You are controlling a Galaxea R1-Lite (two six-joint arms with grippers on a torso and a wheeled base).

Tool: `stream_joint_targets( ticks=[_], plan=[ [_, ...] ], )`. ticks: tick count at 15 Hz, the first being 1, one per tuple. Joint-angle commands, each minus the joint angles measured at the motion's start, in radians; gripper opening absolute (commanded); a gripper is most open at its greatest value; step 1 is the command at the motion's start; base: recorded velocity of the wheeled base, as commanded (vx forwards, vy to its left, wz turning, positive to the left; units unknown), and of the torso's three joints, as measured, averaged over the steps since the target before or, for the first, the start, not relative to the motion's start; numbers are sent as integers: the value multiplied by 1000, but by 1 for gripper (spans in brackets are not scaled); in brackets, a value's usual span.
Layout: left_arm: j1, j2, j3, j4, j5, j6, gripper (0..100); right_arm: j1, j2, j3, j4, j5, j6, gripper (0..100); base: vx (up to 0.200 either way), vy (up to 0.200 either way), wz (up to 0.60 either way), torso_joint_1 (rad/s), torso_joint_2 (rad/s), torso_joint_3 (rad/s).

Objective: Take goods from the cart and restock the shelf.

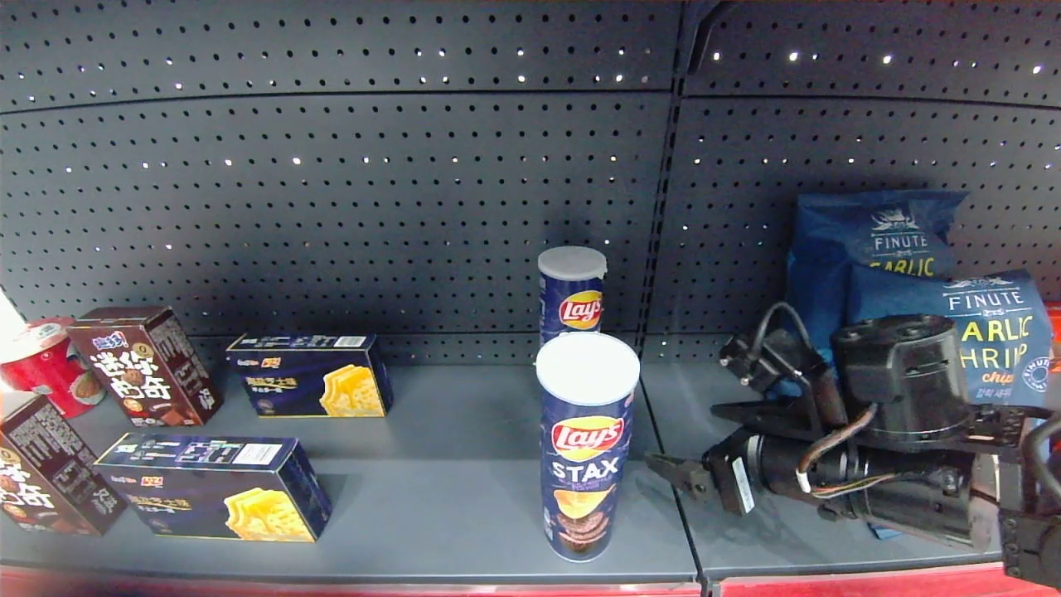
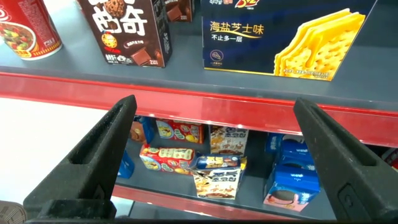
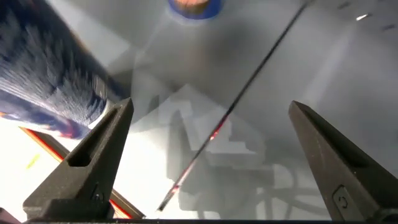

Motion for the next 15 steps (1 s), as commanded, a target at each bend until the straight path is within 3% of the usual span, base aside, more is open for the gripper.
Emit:
stream_joint_targets(
  ticks=[1, 4, 6, 12, 15],
  plan=[
    [1, 0, -1, 0, 0, 0, 100, -48, -141, -1, 4, -4, 6, 100, 0, 0, 0, 0, 0, 0],
    [-1, 3, -1, 0, 0, 0, 100, -147, -282, 2, 8, -4, 4, 100, 0, 0, 0, 0, 0, 0],
    [-1, 10, 1, 0, 0, 0, 100, -271, -398, 24, 11, -1, 4, 100, 0, 0, 0, 0, 0, 0],
    [-7, 13, -1, 0, -2, 1, 100, -581, -735, 251, 25, 2, 7, 100, 0, 0, 0, 0, 0, 0],
    [-9, 20, 1, 0, -3, 1, 100, -633, -1000, 352, 197, -71, 4, 100, 0, 0, 0, 0, 0, 0]
  ],
)
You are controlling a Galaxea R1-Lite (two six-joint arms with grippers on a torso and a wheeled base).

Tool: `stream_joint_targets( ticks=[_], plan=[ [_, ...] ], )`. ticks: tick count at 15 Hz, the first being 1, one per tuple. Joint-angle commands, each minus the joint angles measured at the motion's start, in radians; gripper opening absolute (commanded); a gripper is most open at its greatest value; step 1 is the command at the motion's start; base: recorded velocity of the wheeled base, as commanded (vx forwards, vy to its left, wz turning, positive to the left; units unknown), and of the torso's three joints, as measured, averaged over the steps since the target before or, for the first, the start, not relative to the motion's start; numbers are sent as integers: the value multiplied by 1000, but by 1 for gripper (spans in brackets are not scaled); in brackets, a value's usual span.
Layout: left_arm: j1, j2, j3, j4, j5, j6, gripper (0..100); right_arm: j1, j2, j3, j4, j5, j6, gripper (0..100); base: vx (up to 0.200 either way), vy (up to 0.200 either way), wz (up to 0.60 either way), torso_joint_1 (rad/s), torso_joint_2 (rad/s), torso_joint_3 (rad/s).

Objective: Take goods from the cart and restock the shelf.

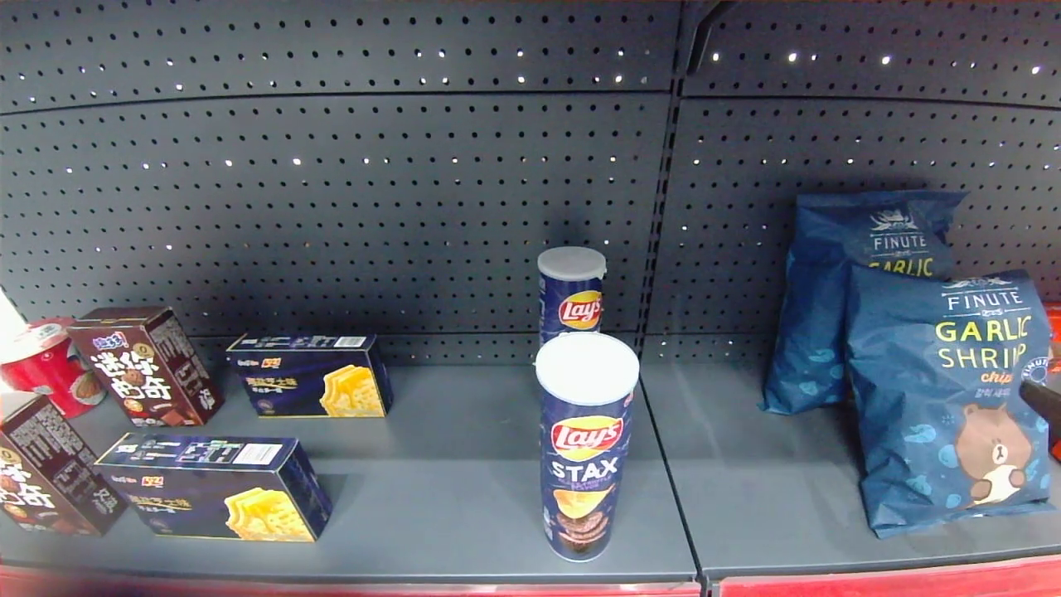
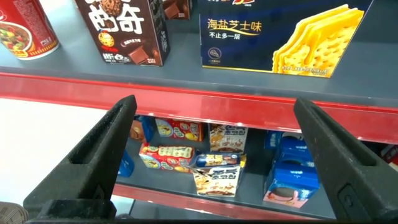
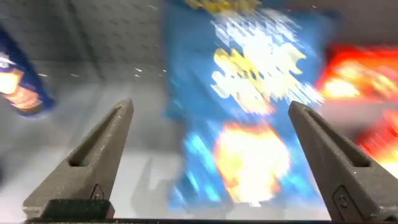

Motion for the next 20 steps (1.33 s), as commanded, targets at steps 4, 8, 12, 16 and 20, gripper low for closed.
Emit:
stream_joint_targets(
  ticks=[4, 8, 12, 16, 20],
  plan=[
    [2, 3, -1, 0, 0, 0, 100, -103, -508, 136, 288, -95, -16, 100, 0, 0, 0, 0, 0, 0],
    [1, 1, 1, 0, 0, -9, 100, -171, -715, 218, 406, -98, -29, 100, 0, 0, 0, 0, 0, 0],
    [-1, 0, 1, -2, -1, -22, 100, -171, -714, 377, 310, -25, -67, 100, 0, 0, 0, 0, 0, 0],
    [-4, -20, 1, 0, -6, -22, 100, -171, -714, 426, 253, -6, -61, 100, 0, 0, 0, 0, 0, 0],
    [-9, -34, 4, -9, -4, -20, 100, -171, -714, 425, 256, 17, -24, 100, 0, 0, 0, 0, 0, 0]
  ],
)
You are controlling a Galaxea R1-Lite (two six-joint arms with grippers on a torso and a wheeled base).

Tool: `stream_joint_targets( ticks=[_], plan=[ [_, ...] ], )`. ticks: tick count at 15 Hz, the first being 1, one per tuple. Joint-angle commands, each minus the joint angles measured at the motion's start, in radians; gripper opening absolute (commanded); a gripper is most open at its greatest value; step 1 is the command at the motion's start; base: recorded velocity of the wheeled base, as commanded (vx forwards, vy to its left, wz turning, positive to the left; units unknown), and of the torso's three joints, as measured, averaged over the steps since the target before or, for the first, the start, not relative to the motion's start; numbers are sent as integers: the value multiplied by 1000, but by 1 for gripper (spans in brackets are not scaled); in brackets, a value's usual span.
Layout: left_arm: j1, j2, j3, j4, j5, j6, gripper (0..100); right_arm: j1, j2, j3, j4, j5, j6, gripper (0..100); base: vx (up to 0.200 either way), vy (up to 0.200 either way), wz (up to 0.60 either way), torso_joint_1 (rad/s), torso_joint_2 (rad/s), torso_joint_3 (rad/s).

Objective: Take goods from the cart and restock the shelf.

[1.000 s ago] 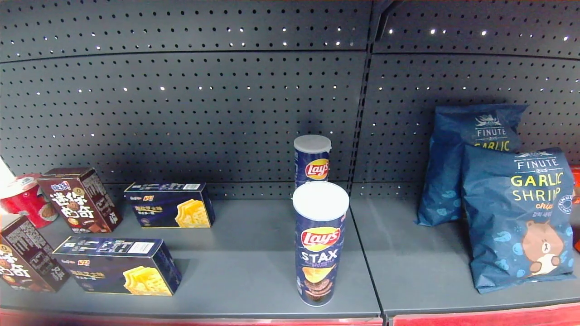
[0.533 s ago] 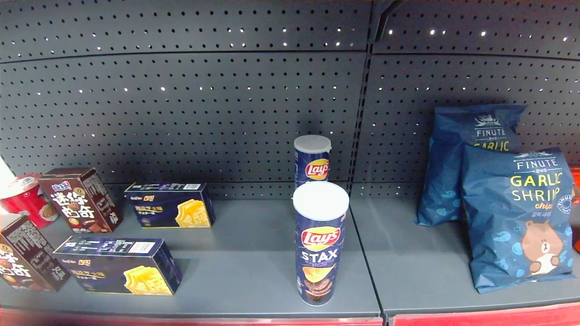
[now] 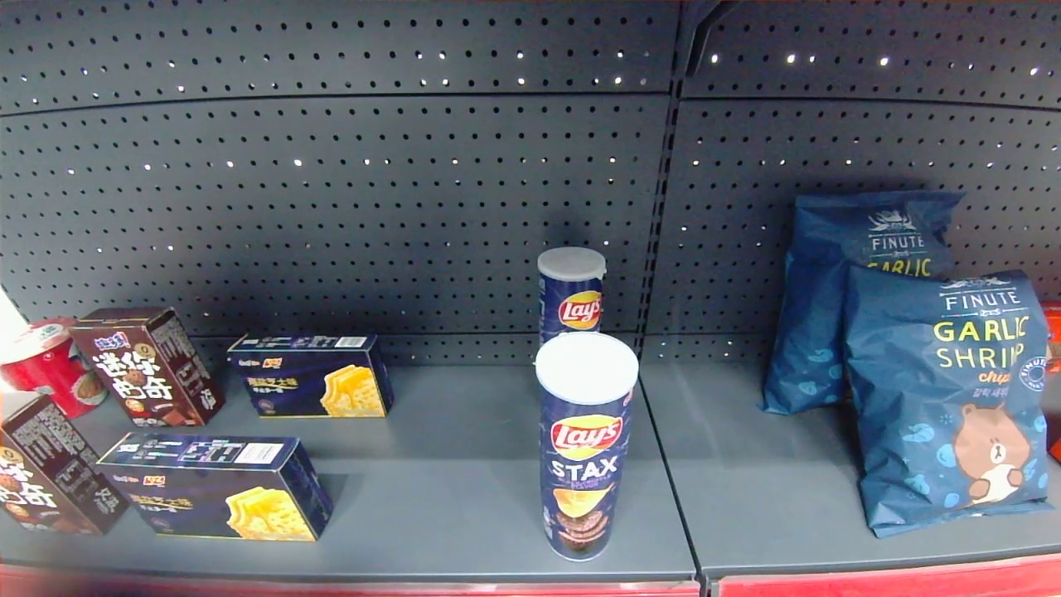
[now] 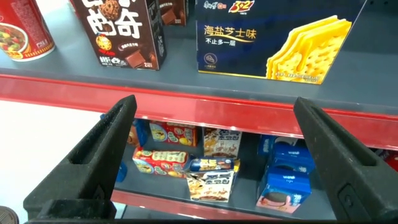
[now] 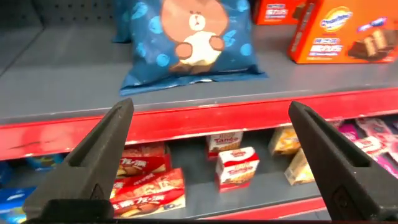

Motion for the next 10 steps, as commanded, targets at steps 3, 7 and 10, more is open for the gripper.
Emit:
stream_joint_targets(
  ticks=[3, 7, 10],
  plan=[
    [-1, -6, 1, -1, 3, -1, 100, 0, 5, 1, 1, 20, -3, 100, 0, 0, 0, 0, 0, 0],
    [-1, -6, 1, -1, -8, 12, 100, 0, 5, 2, -1, 17, 3, 100, 0, 0, 0, 0, 0, 0],
    [-1, -6, 2, -4, -31, 9, 100, 0, 5, 2, -1, 37, -2, 100, -67, 0, 0, 1, 1, 4]
  ],
)
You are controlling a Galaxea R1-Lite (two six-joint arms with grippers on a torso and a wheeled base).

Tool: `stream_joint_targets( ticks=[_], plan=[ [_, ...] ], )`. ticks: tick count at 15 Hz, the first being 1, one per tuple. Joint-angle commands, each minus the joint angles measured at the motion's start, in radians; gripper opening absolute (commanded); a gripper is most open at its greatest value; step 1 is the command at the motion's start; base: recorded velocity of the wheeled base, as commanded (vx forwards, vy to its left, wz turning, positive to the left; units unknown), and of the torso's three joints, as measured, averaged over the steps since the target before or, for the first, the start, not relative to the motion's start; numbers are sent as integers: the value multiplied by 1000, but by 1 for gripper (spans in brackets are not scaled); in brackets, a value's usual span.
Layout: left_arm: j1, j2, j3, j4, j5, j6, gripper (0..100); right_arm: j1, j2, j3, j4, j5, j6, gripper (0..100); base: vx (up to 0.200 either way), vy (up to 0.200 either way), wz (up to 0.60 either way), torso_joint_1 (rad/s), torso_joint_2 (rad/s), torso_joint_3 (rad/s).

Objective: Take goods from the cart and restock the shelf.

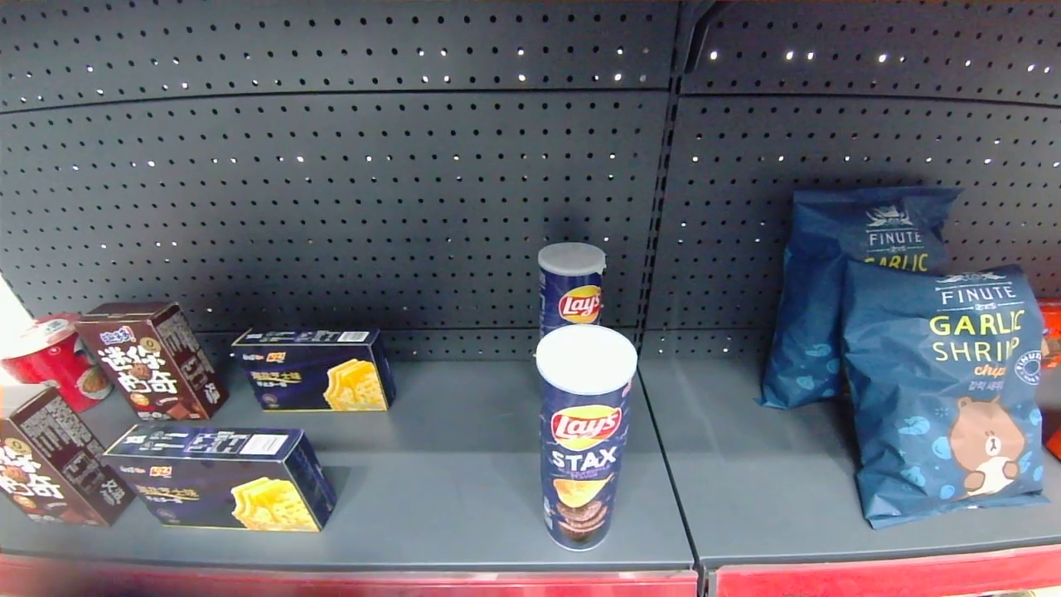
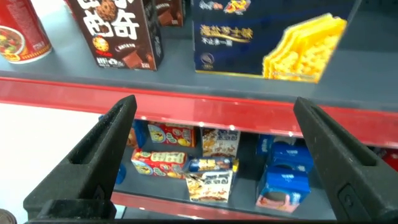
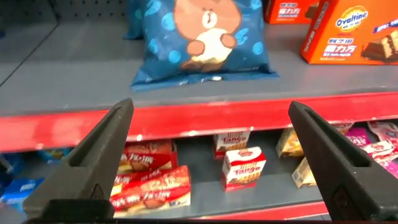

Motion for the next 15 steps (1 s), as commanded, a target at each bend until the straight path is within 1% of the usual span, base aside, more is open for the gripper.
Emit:
stream_joint_targets(
  ticks=[1, 3, 4, 5, 6, 8, 10, 11, 13, 14, 15],
  plan=[
    [0, -1, 0, 0, -7, 0, 100, 0, 5, 0, 0, 3, 0, 100, 0, 0, 0, 0, 0, 0],
    [0, 1, 0, 0, -9, -7, 100, 0, 5, 0, 0, 14, -4, 100, 0, 0, 0, 0, 0, 0],
    [0, 1, 0, 0, -9, -27, 100, 0, 5, 0, 0, 29, -7, 100, -200, 0, 0, 12, 2, 2],
    [0, 1, 1, 0, -9, -38, 100, 0, 5, 0, 0, 30, -10, 100, -200, 0, 0, 7, -2, 12],
    [0, 1, 0, 0, -9, -41, 100, 0, 5, -1, 0, 30, -16, 100, -200, 0, 0, 12, 17, 2],
    [0, 1, 0, 0, -9, -66, 100, 0, 5, 0, 0, 30, -15, 100, 0, 0, 0, 0, 0, 0],
    [0, 1, 0, 0, -7, -66, 100, 0, 5, 0, 0, 41, -16, 100, 0, 0, 0, 0, 0, 0],
    [0, 1, 0, 0, -7, -66, 100, 0, 5, 0, 0, 64, -26, 100, 0, 0, 0, 0, 0, 0],
    [0, 1, 0, 0, -7, -66, 100, 0, 5, 0, 0, 64, -101, 100, 0, 0, 0, 0, 0, 0],
    [0, -1, 0, 0, -7, -72, 100, 0, 5, 0, 0, 66, -125, 100, 0, 0, 0, 0, 0, 0],
    [0, 1, 0, 0, -9, -78, 100, 0, 5, -1, 0, 66, -124, 100, 0, 0, 0, 0, 0, 0]
  ],
)
